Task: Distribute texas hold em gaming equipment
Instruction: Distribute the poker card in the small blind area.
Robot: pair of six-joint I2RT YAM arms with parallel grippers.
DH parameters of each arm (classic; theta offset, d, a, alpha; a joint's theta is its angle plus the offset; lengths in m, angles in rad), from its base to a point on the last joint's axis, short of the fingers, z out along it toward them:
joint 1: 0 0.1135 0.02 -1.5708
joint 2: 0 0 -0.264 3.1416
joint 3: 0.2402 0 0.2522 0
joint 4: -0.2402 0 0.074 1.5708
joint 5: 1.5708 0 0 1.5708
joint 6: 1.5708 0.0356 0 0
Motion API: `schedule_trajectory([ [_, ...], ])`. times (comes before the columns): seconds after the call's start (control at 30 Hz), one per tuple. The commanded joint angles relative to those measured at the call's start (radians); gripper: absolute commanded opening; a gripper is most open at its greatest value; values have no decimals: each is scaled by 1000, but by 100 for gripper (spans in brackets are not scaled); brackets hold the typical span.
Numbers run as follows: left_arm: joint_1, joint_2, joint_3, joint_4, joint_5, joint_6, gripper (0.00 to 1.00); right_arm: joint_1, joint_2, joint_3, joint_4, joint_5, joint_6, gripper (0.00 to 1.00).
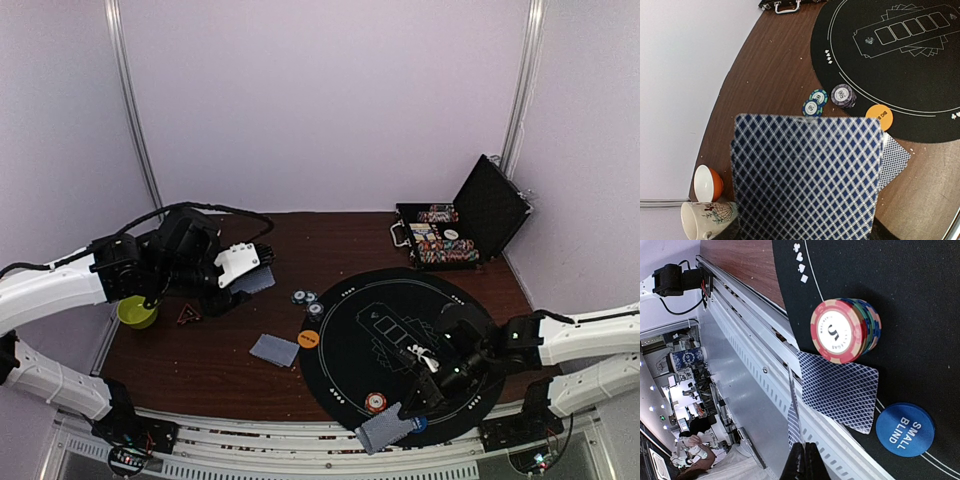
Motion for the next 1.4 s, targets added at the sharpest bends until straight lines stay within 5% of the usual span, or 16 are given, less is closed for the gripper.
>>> schedule_trajectory([
  [0.0,1,0,34,38,3,1,60,6,24,-24,10,-31,-47,0],
  [0.63,1,15,39,37,7,3,60,6,58,-82,189,-20,56,0],
  [1.37,1,10,31,37,5,3,60,6,113,-39,105,3,15,4],
])
